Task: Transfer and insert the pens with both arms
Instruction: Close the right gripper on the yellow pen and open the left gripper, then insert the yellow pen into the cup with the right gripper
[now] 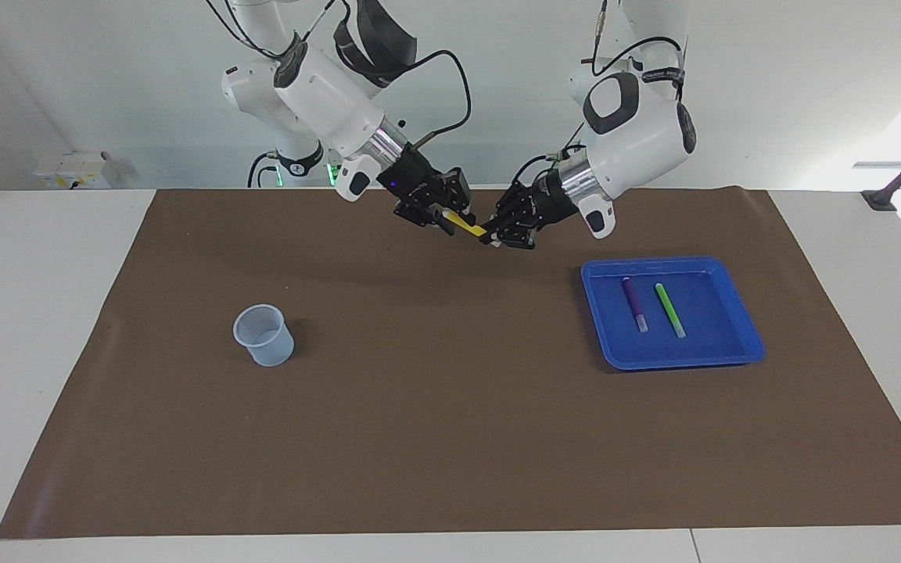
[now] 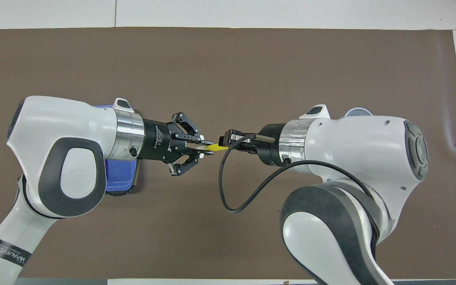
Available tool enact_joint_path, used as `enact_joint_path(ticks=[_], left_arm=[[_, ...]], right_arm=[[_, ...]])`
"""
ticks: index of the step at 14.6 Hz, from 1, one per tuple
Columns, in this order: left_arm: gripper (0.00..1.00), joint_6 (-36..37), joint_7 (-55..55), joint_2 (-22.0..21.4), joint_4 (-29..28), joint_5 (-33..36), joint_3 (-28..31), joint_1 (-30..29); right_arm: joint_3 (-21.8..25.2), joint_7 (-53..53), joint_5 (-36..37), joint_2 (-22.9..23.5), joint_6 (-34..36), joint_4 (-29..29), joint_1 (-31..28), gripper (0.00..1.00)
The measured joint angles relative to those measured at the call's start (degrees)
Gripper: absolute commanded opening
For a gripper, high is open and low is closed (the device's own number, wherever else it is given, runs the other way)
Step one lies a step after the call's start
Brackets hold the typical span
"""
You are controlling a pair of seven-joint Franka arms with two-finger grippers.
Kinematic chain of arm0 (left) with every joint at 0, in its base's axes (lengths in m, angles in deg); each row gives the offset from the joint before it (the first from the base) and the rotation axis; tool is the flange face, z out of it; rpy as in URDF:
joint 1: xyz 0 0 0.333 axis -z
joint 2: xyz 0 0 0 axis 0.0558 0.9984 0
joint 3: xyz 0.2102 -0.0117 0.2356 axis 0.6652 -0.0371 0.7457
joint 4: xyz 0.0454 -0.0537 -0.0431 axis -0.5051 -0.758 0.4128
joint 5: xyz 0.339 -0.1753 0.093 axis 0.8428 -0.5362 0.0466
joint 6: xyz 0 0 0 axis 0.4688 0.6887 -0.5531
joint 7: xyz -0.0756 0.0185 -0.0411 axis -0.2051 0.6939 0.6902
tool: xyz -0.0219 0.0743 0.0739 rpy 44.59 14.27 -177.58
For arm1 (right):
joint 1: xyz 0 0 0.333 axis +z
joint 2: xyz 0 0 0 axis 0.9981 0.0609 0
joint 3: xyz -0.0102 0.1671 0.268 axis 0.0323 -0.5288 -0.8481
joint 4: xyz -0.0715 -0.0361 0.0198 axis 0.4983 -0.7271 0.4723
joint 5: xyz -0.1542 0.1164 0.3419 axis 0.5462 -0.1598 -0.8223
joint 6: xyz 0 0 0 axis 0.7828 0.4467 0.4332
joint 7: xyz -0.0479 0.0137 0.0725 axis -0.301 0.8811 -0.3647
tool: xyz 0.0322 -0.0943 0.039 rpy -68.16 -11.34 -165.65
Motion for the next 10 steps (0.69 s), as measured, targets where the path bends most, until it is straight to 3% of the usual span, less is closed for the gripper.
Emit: enact_joint_path(ticks=[3, 4, 5, 10], left_arm=[[0.03, -0.03, 0.00, -0.03, -0.01, -0.11, 0.02, 0.00], [0.90, -0.07, 0.07, -0.04, -0.01, -0.11, 0.01, 0.01], [1.00, -0.27, 0.22, -0.07, -0.01, -0.11, 0.01, 0.03], [1.00, -1.95, 0.77, -1.50, 0.04, 0.58, 0.63, -0.41]], right_arm=[[-0.01, 0.00, 0.01, -0.03, -0.01, -0.03, -0.02, 0.00], [-0.01, 0.00, 0.01, -0.03, -0.02, -0.03, -0.02, 0.00], [-0.01, 0.00, 0.01, -0.03, -0.12, -0.06, -0.02, 0.00], [0.08, 2.95, 1.56, -0.03, 0.39, 0.02, -1.29, 0.00]])
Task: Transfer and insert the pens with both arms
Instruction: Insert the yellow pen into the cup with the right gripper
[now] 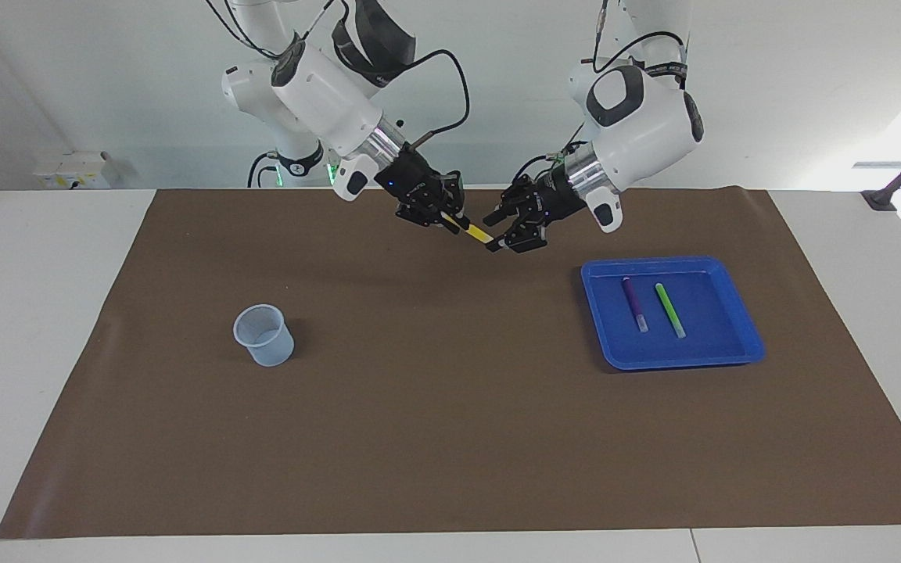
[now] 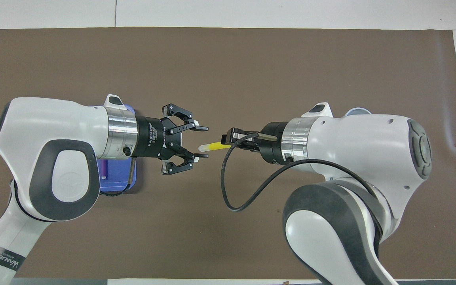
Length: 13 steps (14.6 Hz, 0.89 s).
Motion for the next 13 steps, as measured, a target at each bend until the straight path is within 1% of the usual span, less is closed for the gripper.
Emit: enact_joint_path(ticks=[1, 3, 4, 5, 7, 9, 11, 13], left_arm=[[1.00, 0.05, 0.06, -0.13, 0.10, 1.90, 0.21, -0.52], [1.00, 1.90, 0.10, -0.19, 0.26, 7.32, 0.35, -2.34], [1.00, 3.90, 0.69, -0.22, 0.34, 10.14, 0.41, -3.69], [1.00, 6.21, 2.65, -0.26, 0.43, 12.46, 0.46, -5.30], [1.00, 11.12, 10.94, -0.36, 0.59, 15.75, 0.64, -9.07], [1.00, 14.82, 20.62, -0.43, 0.67, 20.22, 0.82, -13.18], [1.00, 16.50, 31.22, -0.50, 0.68, 24.94, 0.96, -16.93], [1.00, 16.69, 43.15, -0.50, 0.65, 30.12, 1.02, -19.64]], right_arm=[[0.05, 3.28, 2.03, 0.00, 1.36, 0.19, -1.69, 0.00], [0.24, 11.29, 6.42, -0.01, 5.95, 0.26, -7.74, 0.00], [0.42, 15.01, 10.22, -0.01, 7.51, 0.23, -11.03, 0.00], [0.56, 17.34, 15.67, 0.01, 8.29, 0.21, -13.75, 0.00], [0.70, 18.92, 28.70, 0.26, 8.58, -0.03, -16.42, 0.00], [0.67, 18.80, 38.89, 1.66, 8.58, -1.42, -16.87, 0.00], [0.67, 18.83, 44.44, 4.62, 8.96, -5.34, -18.60, 0.00], [0.72, 18.92, 50.07, 7.45, 10.68, -10.15, -19.92, 0.00]])
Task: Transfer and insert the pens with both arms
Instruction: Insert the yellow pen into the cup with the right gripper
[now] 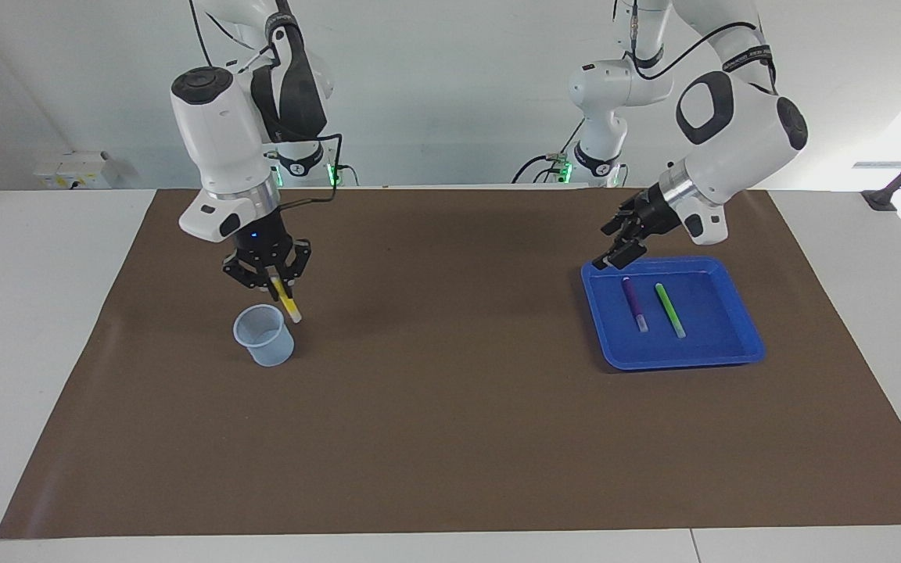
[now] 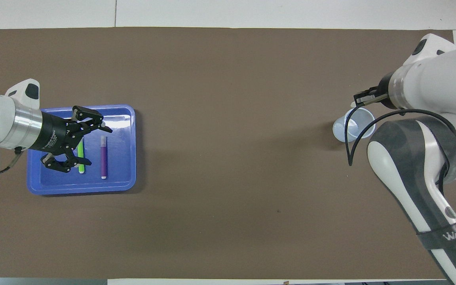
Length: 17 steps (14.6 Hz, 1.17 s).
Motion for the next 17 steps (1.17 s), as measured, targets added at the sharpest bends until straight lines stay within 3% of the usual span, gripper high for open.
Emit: enact_joint_path(ticks=[4, 8, 10, 12, 17], left_arm=[[1.00, -2.35, 24.86, 0.96, -0.94, 8.08, 0.10, -4.78], [1.00, -12.30, 42.58, 5.65, -4.65, 14.77, 0.02, -6.15], [1.00, -16.38, 47.25, 8.56, -5.45, 18.05, -0.16, -6.14], [0.94, -20.08, 49.73, 10.50, -6.15, 20.46, -0.23, -6.13], [0.82, -27.73, 51.99, 12.46, -10.15, 22.21, -0.32, -6.11]], right_arm=[[-0.02, -3.42, 2.32, 3.78, 1.12, -1.01, -0.91, 0.00], [-0.31, -6.45, 2.31, 4.49, 2.79, 0.33, -0.95, 0.00], [-0.29, -6.52, 2.31, 4.48, 3.33, 0.90, -1.09, 0.00], [-0.28, -6.52, 2.31, 4.44, 3.55, 0.92, -1.16, 0.00], [-0.28, -6.68, -0.32, 3.66, 1.18, 4.49, -1.59, 0.00]])
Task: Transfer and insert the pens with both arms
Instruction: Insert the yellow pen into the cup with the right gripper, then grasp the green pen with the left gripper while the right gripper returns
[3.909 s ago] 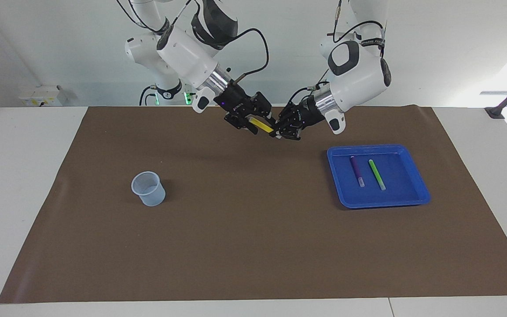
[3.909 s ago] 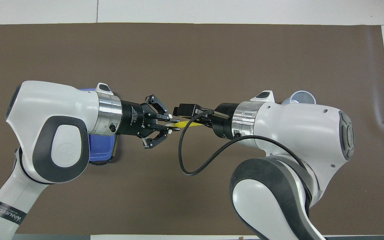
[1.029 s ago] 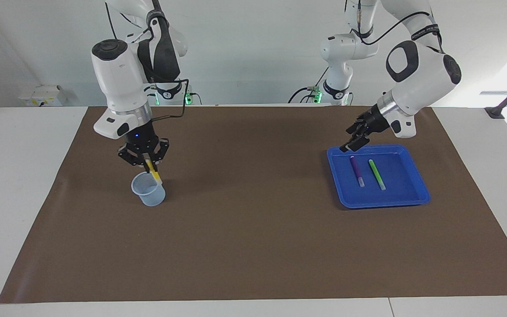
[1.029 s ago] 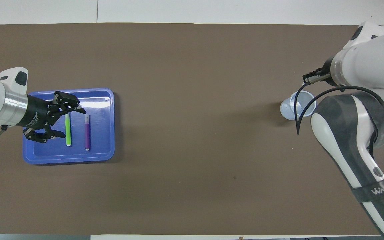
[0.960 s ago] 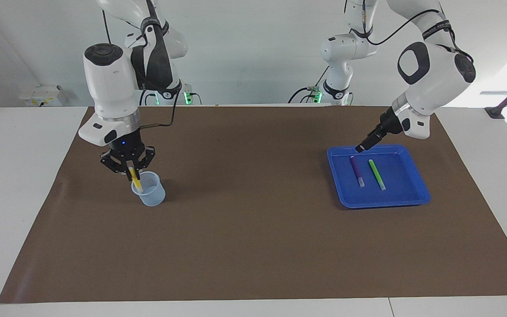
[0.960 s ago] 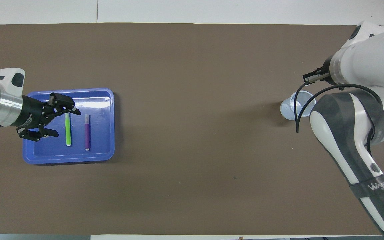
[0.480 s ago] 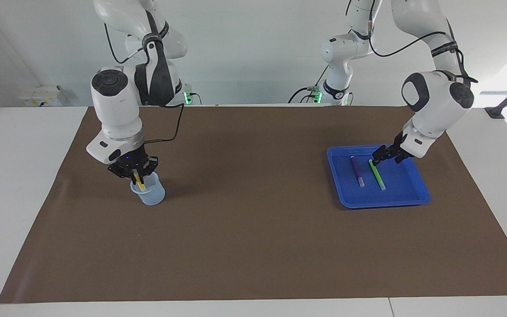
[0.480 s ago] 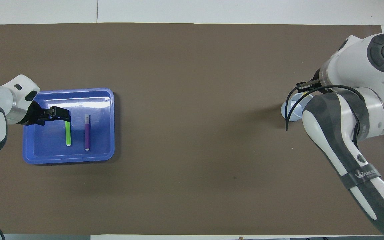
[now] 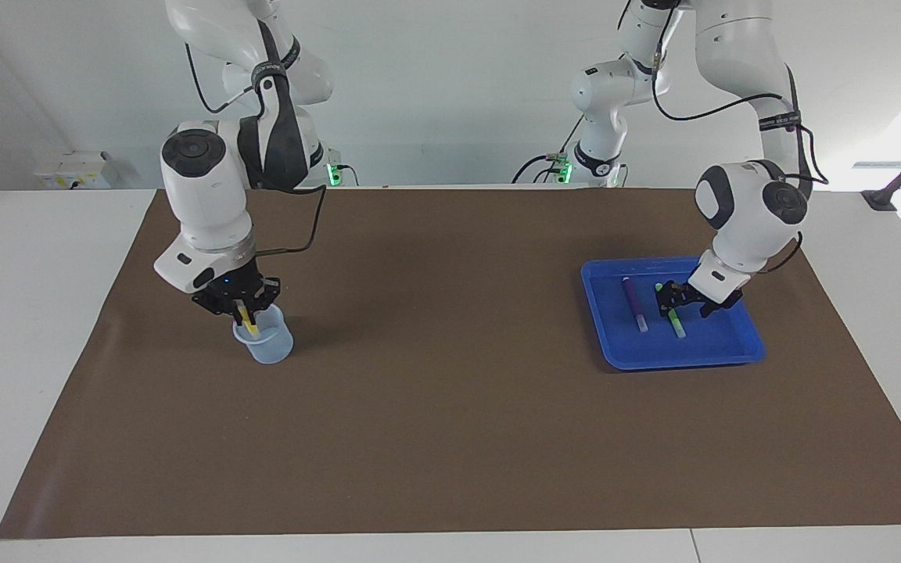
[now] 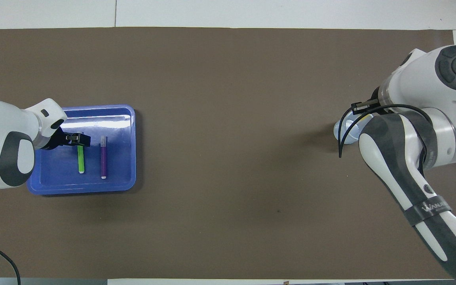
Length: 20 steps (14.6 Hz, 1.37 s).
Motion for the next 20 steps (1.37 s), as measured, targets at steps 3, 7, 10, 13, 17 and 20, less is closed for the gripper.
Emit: enact_joint_path(ticks=[3, 7, 10, 13, 17, 20], left_arm=[[0.77, -0.52, 1.75, 0.30, -0.53, 0.02, 0.00, 0.00], [0.70, -0.91, 2.21, 0.32, -1.31, 0.05, -0.02, 0.00], [0.45, -1.76, 2.35, 0.35, -2.15, 0.05, -0.03, 0.00], [0.10, -1.89, 2.36, 0.30, -2.20, 0.16, 0.02, 0.00], [0.00, -1.92, 2.38, 0.14, -2.10, 0.25, 0.15, -0.01], [0.00, -1.86, 2.38, 0.14, -2.07, 0.25, 0.16, -0.01]], right_arm=[[0.02, -0.25, -2.72, -1.62, -5.53, 6.78, -0.19, 0.03], [0.03, -0.37, -2.97, -2.38, -6.83, 9.09, -1.73, 1.00], [-0.46, -0.37, -2.97, -2.83, -6.83, 8.54, -1.55, 1.00], [-1.00, -0.37, -5.42, -3.21, -1.00, 3.58, -1.53, 1.00], [-2.04, -0.37, -18.94, -5.40, 15.97, -9.88, -1.60, 1.00], [-1.90, -0.37, -28.97, -8.64, 22.48, -12.76, -2.12, 1.00]])
